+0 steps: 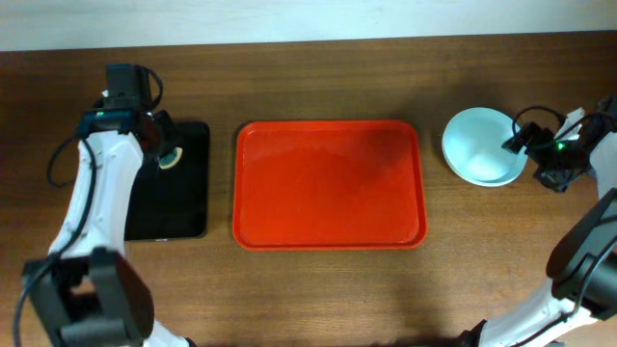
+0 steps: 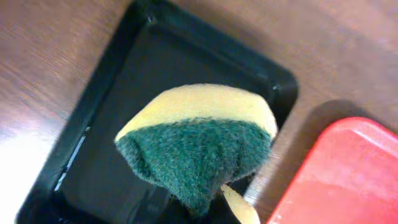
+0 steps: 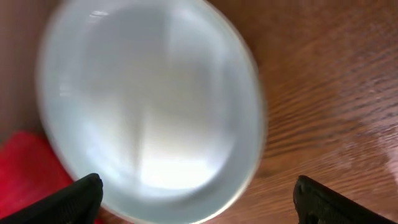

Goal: Clean dirty plates on tray and stack at the side

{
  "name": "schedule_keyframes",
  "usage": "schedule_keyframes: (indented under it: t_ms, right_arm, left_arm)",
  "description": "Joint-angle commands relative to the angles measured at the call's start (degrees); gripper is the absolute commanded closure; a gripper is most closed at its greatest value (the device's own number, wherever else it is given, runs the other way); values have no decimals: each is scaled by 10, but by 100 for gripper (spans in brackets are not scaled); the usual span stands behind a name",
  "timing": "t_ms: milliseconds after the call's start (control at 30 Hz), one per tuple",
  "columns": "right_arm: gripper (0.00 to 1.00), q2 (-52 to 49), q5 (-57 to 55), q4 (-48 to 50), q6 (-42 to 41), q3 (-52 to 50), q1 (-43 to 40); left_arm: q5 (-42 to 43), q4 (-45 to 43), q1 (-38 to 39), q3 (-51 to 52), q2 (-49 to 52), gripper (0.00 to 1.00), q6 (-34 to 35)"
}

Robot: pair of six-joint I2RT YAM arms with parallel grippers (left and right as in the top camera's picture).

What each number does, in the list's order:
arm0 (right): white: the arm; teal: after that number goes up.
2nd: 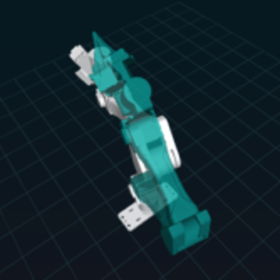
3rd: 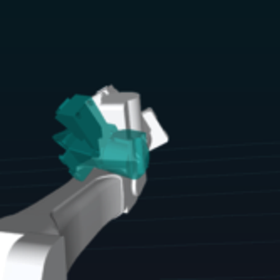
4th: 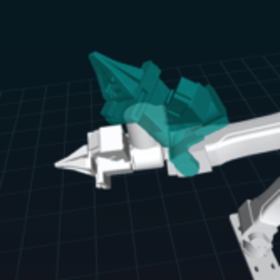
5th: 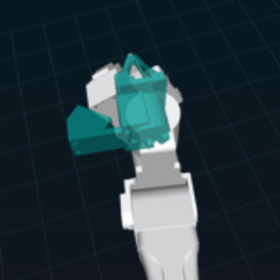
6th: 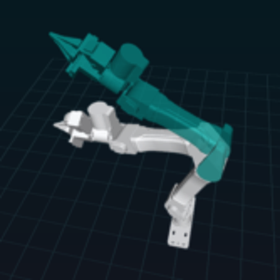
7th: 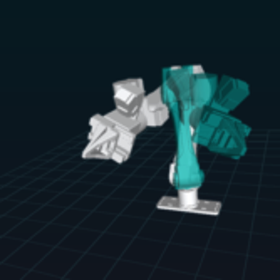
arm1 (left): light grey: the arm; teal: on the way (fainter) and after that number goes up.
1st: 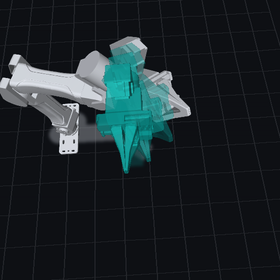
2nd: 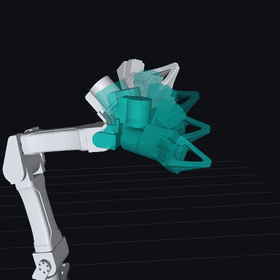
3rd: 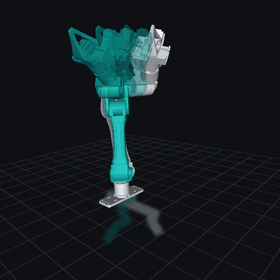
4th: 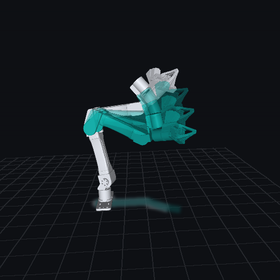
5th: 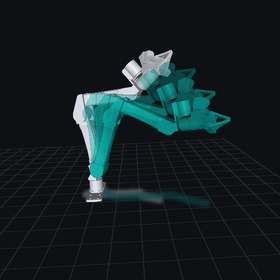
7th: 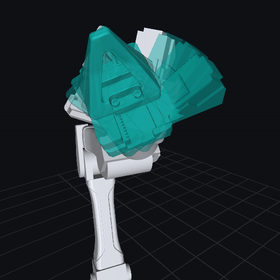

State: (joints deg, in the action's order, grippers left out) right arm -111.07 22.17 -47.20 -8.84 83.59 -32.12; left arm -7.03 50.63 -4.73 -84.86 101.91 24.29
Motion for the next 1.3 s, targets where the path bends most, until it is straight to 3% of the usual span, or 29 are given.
schedule_keyframes:
  t_ms: [0, 300, 333, 367, 433, 533, 567, 833, 933, 1100, 1267]
  right_arm:
    - [1, 101, 15, -4, -26, 3, 45]
    - [2, 268, -81, -28, -26, 3, 194]
    - [1, 287, -112, -32, -26, 3, 221]
    - [2, 306, -141, -33, -26, 3, 249]
    - [2, 326, -174, -33, -26, 3, 284]
    - [1, 348, -206, -33, -26, 3, 340]
    - [1, 352, -205, -33, -27, 3, 353]
    - [1, 403, -233, -48, -66, 3, 439]
    - [1, 437, -278, -85, -72, 3, 472]
    - [1, 490, -306, -151, -78, -17, 525]
    - [1, 577, -306, -126, -78, -120, 560]
  left_arm:
    - [2, -10, -5, 5, 82, 100, 5]
    - [-15, -29, -29, 5, 161, 100, 5]
    - [-15, -30, -31, 5, 161, 95, 5]
    - [-15, -30, -33, 5, 161, 69, 5]
    - [-8, -30, -35, 5, 161, 34, 5]
    - [49, -25, -34, -5, 159, 11, 5]
    - [52, -17, -34, -12, 158, 9, 5]
    - [57, 183, -43, -182, 140, 0, 4]
    - [98, 245, -43, -230, 109, 0, -19]
    - [129, 280, -36, -226, 21, 1, -34]
    - [130, 279, 2, -142, -107, 1, -43]
